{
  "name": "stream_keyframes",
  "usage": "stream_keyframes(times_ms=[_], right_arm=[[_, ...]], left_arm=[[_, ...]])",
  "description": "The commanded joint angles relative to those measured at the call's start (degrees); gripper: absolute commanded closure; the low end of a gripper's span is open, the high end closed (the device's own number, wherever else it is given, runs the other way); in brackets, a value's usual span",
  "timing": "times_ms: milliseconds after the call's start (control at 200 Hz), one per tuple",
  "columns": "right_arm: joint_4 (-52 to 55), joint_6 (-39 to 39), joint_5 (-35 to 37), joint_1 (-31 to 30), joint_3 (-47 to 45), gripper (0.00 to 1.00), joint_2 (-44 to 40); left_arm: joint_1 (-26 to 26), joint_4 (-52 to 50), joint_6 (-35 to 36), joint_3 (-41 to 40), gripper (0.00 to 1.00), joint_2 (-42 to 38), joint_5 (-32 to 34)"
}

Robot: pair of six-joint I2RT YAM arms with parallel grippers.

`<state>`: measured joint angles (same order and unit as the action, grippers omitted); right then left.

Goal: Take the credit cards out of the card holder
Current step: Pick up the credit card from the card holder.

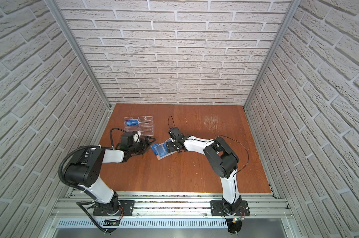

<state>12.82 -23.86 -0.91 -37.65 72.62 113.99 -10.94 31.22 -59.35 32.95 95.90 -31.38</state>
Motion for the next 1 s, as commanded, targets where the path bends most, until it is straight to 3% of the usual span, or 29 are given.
stream_keyframes(times_ms=[0,995], right_arm=[[1.1,-1.4,-3.4,-0.1,-2.5,0.28,2.2],[0.0,-2.7,-5.9,0.2,-2.7,0.32,2.5]], left_arm=[[-0.4,2.1,-0.1,-0.6,0.12,1.6,-0.5],[-5.5,20.5,-3.3,-4.4,0.2,9.0,-4.3]])
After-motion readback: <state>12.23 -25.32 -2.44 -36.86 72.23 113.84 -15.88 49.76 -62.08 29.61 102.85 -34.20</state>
